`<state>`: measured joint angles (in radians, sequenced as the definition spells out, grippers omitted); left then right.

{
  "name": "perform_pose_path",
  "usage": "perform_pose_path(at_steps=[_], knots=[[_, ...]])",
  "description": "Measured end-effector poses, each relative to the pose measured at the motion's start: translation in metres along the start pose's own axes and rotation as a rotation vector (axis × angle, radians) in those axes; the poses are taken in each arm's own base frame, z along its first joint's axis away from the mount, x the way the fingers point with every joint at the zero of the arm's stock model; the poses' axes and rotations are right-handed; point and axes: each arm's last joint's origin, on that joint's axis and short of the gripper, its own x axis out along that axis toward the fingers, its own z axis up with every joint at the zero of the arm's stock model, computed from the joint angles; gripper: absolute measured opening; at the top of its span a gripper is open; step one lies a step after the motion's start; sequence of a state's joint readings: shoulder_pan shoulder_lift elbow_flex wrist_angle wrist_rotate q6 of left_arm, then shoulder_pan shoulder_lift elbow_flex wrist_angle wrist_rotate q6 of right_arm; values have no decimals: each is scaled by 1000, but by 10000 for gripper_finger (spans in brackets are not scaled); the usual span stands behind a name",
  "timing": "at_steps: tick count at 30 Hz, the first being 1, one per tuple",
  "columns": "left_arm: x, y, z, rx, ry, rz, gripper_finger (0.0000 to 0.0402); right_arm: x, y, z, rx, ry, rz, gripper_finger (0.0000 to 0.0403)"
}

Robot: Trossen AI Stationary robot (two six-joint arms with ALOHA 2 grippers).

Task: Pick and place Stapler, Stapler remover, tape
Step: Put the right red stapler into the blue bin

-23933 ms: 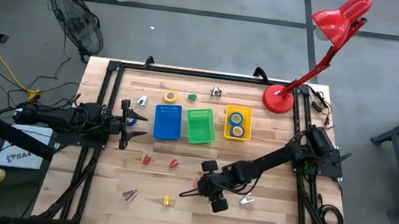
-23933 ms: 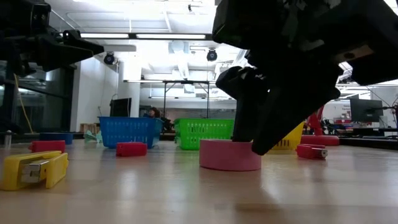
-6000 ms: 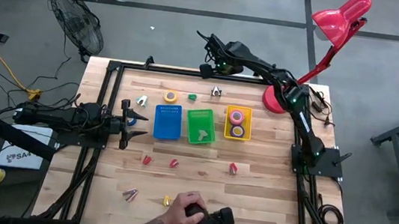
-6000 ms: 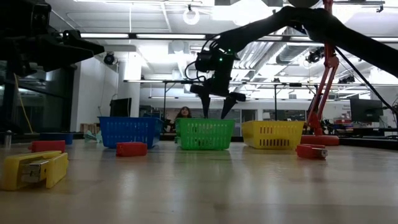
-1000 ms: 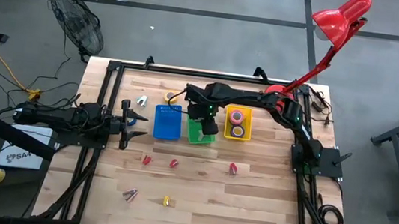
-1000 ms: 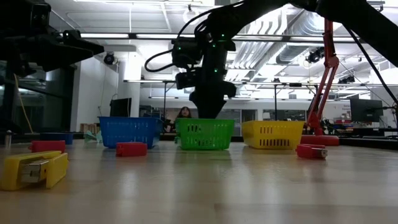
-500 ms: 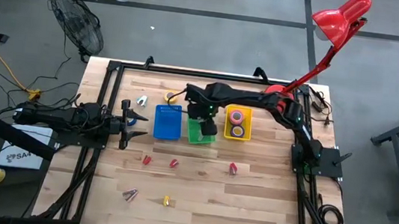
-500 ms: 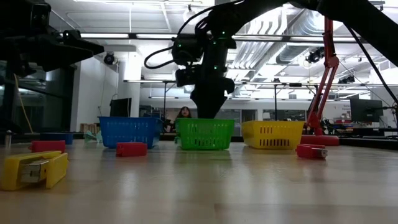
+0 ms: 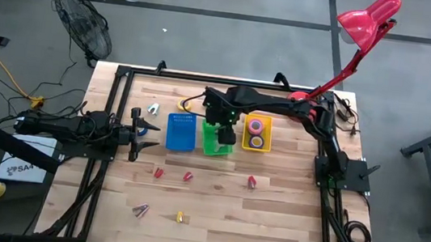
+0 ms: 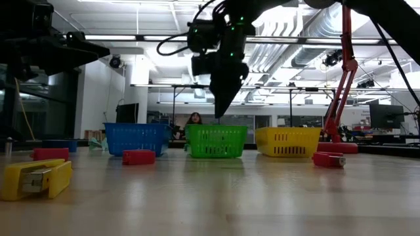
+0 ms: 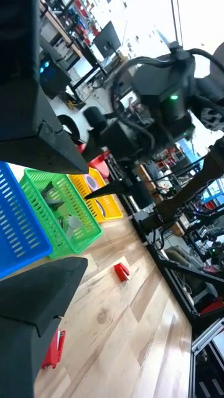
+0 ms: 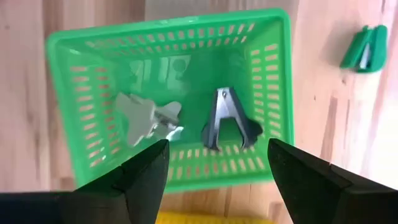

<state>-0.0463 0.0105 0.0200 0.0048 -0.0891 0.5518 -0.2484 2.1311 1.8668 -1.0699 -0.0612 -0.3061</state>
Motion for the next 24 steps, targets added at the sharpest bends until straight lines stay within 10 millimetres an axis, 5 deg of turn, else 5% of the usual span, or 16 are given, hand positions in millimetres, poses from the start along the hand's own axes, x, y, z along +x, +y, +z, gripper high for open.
perform_pose_path(at_steps=[10,24], knots=[[0,0,0,0,0,0,227,-10,11,-3,259,39,-32,264],[0,0,0,0,0,0,227,-32,39,-7,340,71,-136,264]])
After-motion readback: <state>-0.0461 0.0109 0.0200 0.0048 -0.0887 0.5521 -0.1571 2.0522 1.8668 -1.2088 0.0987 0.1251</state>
